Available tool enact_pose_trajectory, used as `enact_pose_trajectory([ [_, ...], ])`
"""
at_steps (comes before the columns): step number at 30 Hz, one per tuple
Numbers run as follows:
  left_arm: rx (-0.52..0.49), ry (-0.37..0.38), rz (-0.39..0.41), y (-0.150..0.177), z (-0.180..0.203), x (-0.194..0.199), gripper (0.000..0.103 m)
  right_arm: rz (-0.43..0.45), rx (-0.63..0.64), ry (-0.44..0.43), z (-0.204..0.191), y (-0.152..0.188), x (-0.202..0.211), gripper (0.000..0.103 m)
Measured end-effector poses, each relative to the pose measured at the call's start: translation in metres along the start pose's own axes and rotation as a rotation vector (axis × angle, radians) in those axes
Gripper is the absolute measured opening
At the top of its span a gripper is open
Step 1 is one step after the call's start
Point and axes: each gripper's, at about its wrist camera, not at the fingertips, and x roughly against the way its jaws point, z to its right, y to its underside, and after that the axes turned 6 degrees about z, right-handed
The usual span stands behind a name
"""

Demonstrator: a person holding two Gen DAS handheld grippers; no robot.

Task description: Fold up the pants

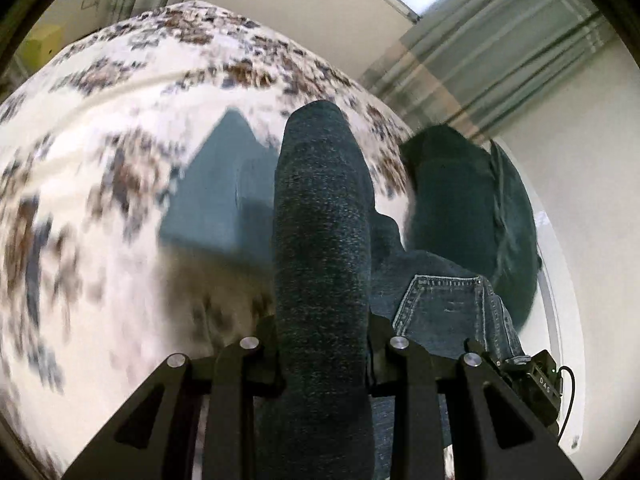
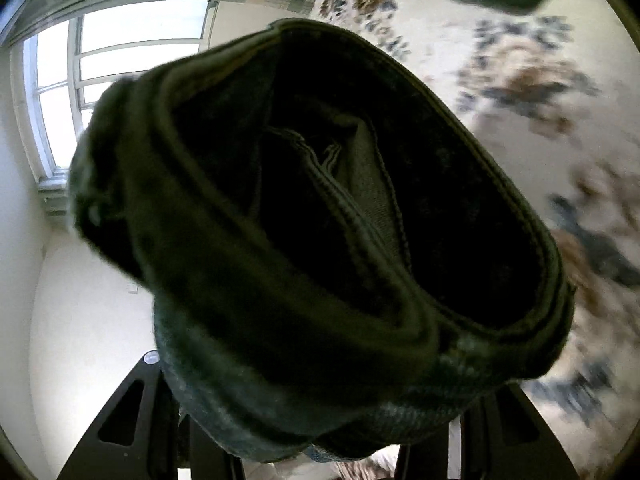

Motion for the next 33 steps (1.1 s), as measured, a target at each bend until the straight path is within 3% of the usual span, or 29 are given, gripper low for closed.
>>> enact_pose_trajectory([
  [4, 0.009, -0.012, 0.001, -0.064, -0.043, -0.055, 0.024, -0.013, 0.014, -0.007, -0.025, -0.041, -0.103, 0.045],
  [7, 0.049, -0.025, -0.022, -0.089, -0.08, -0.094, 0.024, -0.031, 0.014, -0.001, -0.017, -0.061, -0.165, 0.045],
  [11, 0.063, -0.064, -0.082, -0.099, -0.121, -0.142, 0.025, -0.058, 0.02, 0.04, 0.008, -0.077, -0.229, 0.045],
  [14, 0.046, -0.068, -0.106, -0.101, -0.133, -0.156, 0.03, -0.075, 0.027, 0.083, 0.025, -0.082, -0.247, 0.049],
  [19, 0.028, -0.106, -0.143, -0.101, -0.133, -0.151, 0.038, -0.132, 0.066, 0.193, 0.024, -0.087, -0.24, 0.065],
  [24, -0.055, -0.22, -0.112, -0.102, -0.115, -0.132, 0.043, -0.091, 0.173, 0.37, 0.011, -0.093, -0.212, 0.076],
  [26, -0.106, -0.291, -0.094, -0.1, -0.102, -0.121, 0.063, -0.062, 0.211, 0.435, 0.005, -0.105, -0.21, 0.08],
  [27, -0.126, -0.316, -0.087, -0.1, -0.097, -0.116, 0.079, -0.049, 0.243, 0.472, 0.001, -0.104, -0.203, 0.082],
  [28, -0.138, -0.33, -0.081, -0.099, -0.094, -0.113, 0.086, -0.029, 0.298, 0.507, -0.01, -0.1, -0.195, 0.089],
  [29, -0.159, -0.349, -0.068, -0.096, -0.085, -0.103, 0.087, -0.016, 0.342, 0.533, -0.031, -0.069, -0.171, 0.098],
  [30, -0.178, -0.368, -0.056, -0.094, -0.079, -0.096, 0.089, 0.007, 0.412, 0.599, -0.044, -0.064, -0.165, 0.101],
  [33, -0.241, -0.438, -0.018, -0.085, -0.059, -0.074, 0.094, 0.068, 0.587, 0.744, -0.081, -0.02, -0.131, 0.102],
])
